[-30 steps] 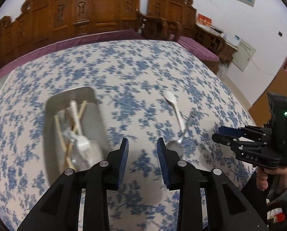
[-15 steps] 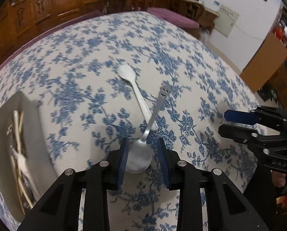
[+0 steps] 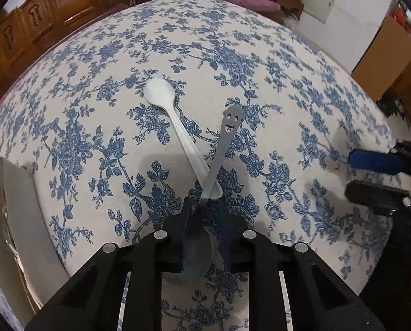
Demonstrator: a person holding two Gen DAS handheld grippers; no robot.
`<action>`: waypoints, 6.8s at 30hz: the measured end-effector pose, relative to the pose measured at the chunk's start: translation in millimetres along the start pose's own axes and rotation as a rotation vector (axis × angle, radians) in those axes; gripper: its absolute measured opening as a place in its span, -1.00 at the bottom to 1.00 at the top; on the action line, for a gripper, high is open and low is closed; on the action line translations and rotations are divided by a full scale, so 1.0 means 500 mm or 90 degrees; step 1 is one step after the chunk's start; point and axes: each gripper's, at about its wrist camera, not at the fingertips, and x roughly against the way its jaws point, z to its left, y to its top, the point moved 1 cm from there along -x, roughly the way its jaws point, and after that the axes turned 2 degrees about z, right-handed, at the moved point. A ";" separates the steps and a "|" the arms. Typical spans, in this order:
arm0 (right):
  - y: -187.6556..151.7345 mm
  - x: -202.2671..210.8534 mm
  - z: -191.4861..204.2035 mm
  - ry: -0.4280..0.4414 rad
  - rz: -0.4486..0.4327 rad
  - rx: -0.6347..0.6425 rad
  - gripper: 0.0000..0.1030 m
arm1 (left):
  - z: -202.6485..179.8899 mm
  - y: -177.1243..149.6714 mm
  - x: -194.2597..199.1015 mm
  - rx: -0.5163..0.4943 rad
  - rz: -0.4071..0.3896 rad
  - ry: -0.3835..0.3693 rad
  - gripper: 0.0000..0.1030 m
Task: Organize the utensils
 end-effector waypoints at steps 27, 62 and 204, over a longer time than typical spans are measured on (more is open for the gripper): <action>0.033 -0.018 0.035 -0.021 0.002 0.024 -0.23 | 0.039 -0.043 0.128 0.065 -0.099 -0.018 -0.90; 0.210 -0.258 0.123 -0.101 0.072 0.120 -0.35 | 0.179 -0.053 0.323 0.153 -0.217 0.030 -0.90; 0.025 0.181 0.417 0.024 -0.184 0.150 0.95 | 0.199 -0.355 0.524 0.333 -0.301 0.190 0.85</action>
